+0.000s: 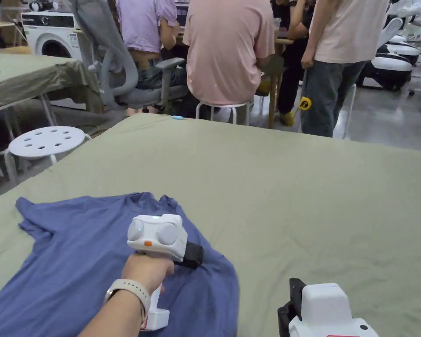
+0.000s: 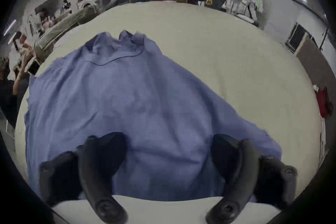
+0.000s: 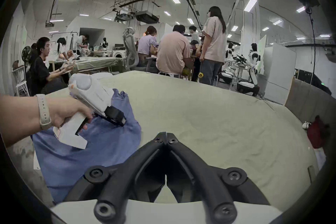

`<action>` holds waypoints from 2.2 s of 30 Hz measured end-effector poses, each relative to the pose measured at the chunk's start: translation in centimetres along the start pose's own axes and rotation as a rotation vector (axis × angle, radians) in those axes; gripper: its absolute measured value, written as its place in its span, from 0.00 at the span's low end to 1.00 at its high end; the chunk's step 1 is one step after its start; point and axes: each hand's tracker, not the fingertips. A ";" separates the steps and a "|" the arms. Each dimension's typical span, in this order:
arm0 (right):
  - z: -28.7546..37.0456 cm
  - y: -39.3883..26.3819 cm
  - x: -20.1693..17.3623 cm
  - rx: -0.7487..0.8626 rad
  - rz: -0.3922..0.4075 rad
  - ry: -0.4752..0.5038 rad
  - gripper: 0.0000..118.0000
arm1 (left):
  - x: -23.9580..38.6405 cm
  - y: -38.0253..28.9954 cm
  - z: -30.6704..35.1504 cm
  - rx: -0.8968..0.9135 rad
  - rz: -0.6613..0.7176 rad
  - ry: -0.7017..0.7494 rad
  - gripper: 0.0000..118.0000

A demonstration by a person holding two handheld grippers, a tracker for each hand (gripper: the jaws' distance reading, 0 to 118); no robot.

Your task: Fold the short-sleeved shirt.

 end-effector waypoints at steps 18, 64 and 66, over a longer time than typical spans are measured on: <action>13.8 -0.9 12.1 0.101 -0.155 -0.285 0.00 | 26.4 4.8 21.9 0.429 -0.229 -0.484 0.00; 17.4 -5.3 12.6 0.040 -0.182 -0.333 0.00 | 9.1 -9.7 21.0 0.248 0.064 -0.200 0.00; 17.3 -5.6 12.6 0.029 -0.183 -0.334 0.00 | 7.6 -6.2 18.2 0.170 0.048 -0.152 0.00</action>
